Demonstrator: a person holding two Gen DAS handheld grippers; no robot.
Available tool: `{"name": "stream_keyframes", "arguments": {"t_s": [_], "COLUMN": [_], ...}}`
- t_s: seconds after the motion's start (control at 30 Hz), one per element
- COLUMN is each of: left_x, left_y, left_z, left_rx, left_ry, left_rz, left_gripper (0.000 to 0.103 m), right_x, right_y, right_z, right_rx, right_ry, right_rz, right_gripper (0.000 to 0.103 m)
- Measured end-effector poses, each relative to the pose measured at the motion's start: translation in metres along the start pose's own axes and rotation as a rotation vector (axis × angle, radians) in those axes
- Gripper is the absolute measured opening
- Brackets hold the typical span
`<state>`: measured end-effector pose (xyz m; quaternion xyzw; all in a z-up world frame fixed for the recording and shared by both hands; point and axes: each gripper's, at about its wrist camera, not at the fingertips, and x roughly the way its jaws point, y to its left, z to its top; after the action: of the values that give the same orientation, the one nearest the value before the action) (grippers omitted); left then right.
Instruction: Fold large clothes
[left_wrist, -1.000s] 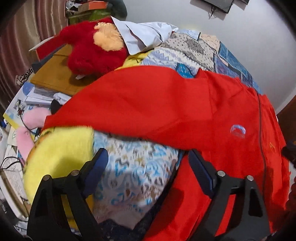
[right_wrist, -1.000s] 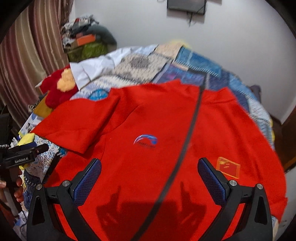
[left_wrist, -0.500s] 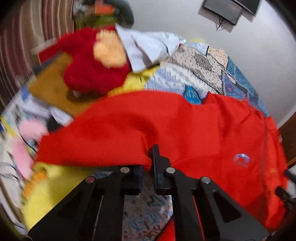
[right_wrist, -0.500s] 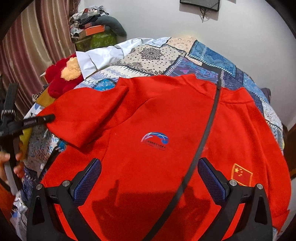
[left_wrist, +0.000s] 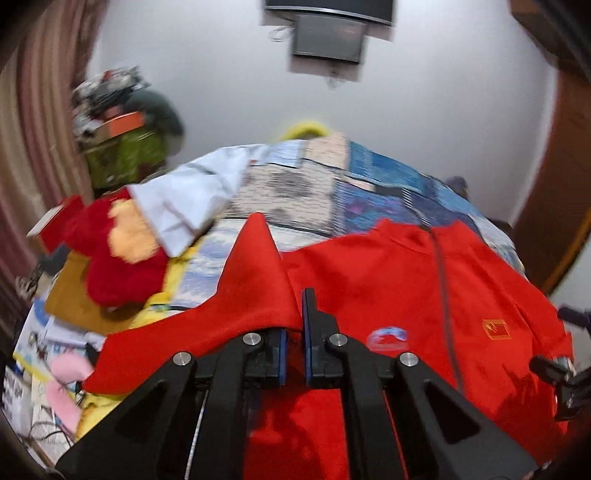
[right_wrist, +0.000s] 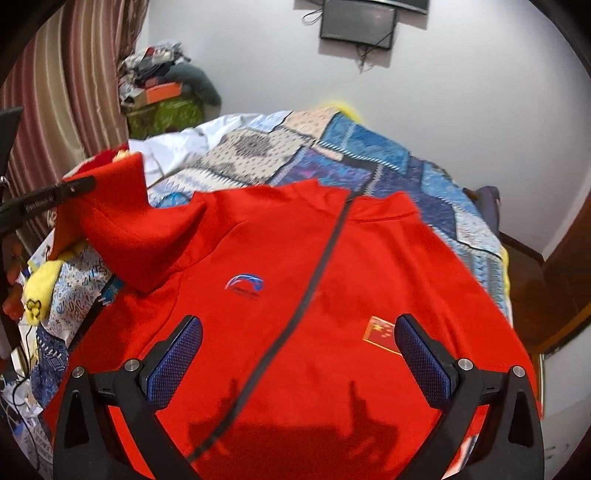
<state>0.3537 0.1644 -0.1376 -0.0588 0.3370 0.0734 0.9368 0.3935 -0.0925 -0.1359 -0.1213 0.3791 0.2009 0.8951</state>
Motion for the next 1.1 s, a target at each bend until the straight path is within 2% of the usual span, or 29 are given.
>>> {"name": "stream_keyframes", "arguments": {"t_s": [0.1, 0.23, 0.37, 0.5, 0.6, 0.67, 0.73, 0.8, 0.93, 1.1], "left_x": [0.016, 0.053, 0.075, 0.073, 0.061, 0.047, 0.030, 0.015, -0.014, -0.018], "left_y": [-0.028, -0.050, -0.057, -0.057, -0.051, -0.042, -0.031, -0.020, 0.009, 0.071], "left_z": [-0.012, -0.042, -0.069, -0.085, -0.086, -0.083, -0.078, -0.073, -0.064, -0.071], "left_rx": [0.026, -0.014, -0.036, -0.016, -0.030, -0.043, -0.066, -0.082, -0.114, -0.274], "left_ry": [0.058, 0.196, 0.283, 0.323, 0.328, 0.317, 0.289, 0.248, 0.190, 0.201], "left_rz": [-0.048, -0.098, -0.099, -0.077, -0.078, -0.078, -0.076, -0.060, -0.035, -0.008], "left_gripper": [0.006, 0.006, 0.006, 0.006, 0.012, 0.020, 0.039, 0.053, 0.068, 0.070], "right_x": [-0.011, -0.020, -0.026, -0.027, -0.026, -0.025, -0.025, -0.025, -0.026, -0.024], "right_y": [-0.014, -0.033, -0.054, -0.073, -0.083, -0.086, -0.086, -0.084, -0.075, -0.063], "right_z": [-0.007, -0.018, -0.033, -0.043, -0.050, -0.052, -0.054, -0.055, -0.053, -0.050], "right_rx": [0.019, 0.039, 0.077, 0.134, 0.175, 0.200, 0.213, 0.220, 0.212, 0.170], "right_ry": [-0.002, 0.005, 0.023, 0.046, 0.064, 0.074, 0.080, 0.084, 0.084, 0.084], "right_rz": [-0.014, -0.031, -0.049, -0.047, -0.028, -0.021, -0.014, -0.007, -0.001, -0.015], "right_gripper": [0.103, 0.103, 0.103, 0.103, 0.103, 0.103, 0.103, 0.103, 0.103, 0.103]}}
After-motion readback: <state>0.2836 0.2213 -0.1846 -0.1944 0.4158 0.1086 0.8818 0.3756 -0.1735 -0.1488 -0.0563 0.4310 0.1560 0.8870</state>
